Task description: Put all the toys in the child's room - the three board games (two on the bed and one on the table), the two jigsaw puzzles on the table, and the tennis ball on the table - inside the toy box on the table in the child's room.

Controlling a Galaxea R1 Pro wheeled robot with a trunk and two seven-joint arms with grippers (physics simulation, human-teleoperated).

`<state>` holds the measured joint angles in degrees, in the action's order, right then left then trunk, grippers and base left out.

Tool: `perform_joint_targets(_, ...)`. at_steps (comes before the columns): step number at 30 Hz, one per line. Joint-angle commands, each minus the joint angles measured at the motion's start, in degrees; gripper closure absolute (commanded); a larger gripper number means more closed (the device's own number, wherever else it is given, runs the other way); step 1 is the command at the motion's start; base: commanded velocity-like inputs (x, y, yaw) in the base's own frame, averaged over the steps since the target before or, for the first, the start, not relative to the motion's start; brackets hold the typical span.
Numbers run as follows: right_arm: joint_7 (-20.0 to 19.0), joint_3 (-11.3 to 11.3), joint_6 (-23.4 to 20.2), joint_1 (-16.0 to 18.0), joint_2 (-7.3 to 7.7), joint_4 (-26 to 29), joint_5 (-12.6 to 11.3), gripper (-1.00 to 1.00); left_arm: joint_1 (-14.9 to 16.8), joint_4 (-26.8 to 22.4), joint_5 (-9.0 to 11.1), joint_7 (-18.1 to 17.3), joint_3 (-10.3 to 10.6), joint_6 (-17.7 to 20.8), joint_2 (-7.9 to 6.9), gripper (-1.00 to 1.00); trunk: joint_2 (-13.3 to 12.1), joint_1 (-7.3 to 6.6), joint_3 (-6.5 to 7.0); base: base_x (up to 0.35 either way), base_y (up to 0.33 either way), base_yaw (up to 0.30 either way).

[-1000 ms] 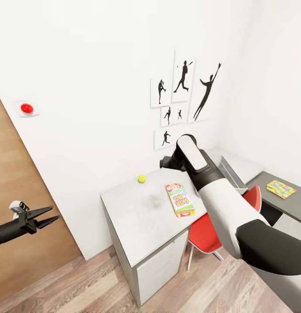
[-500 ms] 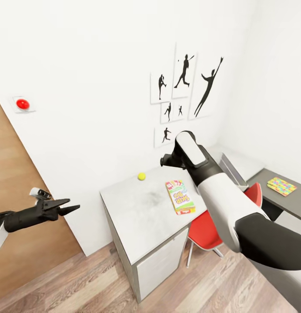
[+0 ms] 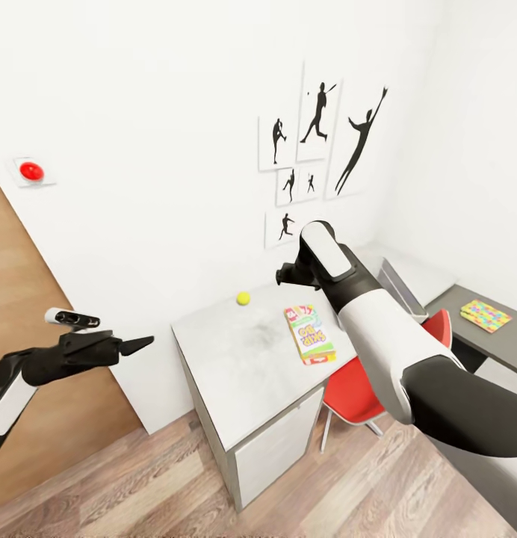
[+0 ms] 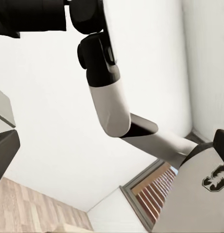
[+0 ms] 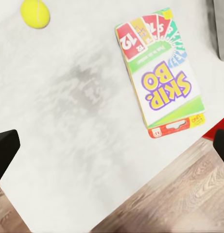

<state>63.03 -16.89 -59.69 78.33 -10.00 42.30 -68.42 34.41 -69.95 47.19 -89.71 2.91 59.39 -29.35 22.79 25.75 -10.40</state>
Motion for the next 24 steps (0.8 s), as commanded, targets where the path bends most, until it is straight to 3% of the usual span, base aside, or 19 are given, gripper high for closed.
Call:
perform_joint_targets(1, 0.5, -0.1, -0.3, 0.2, 0.00, -0.2, -0.4, -1.00, 0.0, -0.1, 1.2, -0.3, 0.3, 0.6, -0.04, -1.00, 0.1, 0.03, -0.22, 0.000, 0.000, 0.000)
perform_joint_targets(4, 0.5, -0.1, -0.3, 0.3, 0.00, -0.5, -0.4, -1.00, 0.0, -0.4, 2.9, -0.3, 0.4, 0.6, 0.05, -1.00, 0.1, 0.03, -0.51, 0.000, 0.000, 0.000)
perform_joint_targets(8, 0.5, -0.1, 0.0, 0.3, 0.00, -1.1, -0.4, -1.00, -0.1, -0.6, 3.4, -0.3, 0.3, 0.6, 0.21, -1.00, 0.1, 0.03, -0.88, 0.000, 0.000, 0.000)
perform_joint_targets(24, 0.5, -0.1, 0.3, 0.7, 0.00, -1.5, -0.3, -1.00, -0.5, -0.5, 3.2, -0.3, 0.0, 0.6, 0.52, -1.00, 0.1, 0.03, -2.40, 0.000, 0.000, 0.000)
